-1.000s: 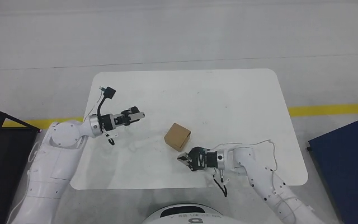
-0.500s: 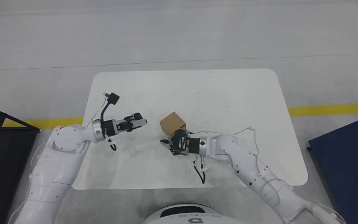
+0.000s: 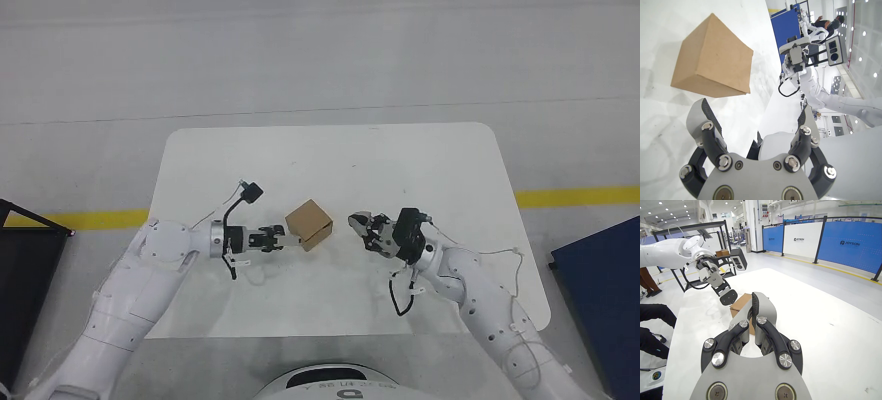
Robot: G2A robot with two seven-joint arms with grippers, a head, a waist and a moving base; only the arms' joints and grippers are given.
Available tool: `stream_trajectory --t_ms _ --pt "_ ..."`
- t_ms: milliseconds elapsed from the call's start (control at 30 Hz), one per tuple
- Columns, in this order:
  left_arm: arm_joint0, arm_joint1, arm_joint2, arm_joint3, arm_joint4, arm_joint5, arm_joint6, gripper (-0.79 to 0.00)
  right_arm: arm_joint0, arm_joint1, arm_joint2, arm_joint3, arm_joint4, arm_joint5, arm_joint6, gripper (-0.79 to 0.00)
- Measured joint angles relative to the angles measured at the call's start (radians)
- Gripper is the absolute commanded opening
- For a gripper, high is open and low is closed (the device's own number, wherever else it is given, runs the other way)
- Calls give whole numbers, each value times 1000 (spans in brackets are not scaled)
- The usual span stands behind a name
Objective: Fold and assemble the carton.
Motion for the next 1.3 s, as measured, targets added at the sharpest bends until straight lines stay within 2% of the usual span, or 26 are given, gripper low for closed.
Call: stream_trajectory --t_ms 300,467,667,900,1000,1133,1300 --pt "-177 -64 168 151 10 3 137 0 -10 2 20 13 24 21 3 -785" --pt "-213 -80 189 209 -22 -32 177 0 3 -3 22 42 79 79 80 -785" --pt "-172 -51 86 219 -41 -87 187 0 29 -18 -2 40 132 247 252 -785" --pt "-50 -2 -82 90 -51 -102 173 0 84 -39 -88 55 139 270 375 -785" --pt "-7 11 -130 37 -53 -91 165 0 102 -44 -119 56 143 231 412 -785" --pt "27 21 -166 1 -55 -81 160 0 102 -41 -113 56 153 176 396 -785" --pt "46 27 -191 -17 -60 -77 158 0 45 -34 -59 -5 141 248 276 -785"
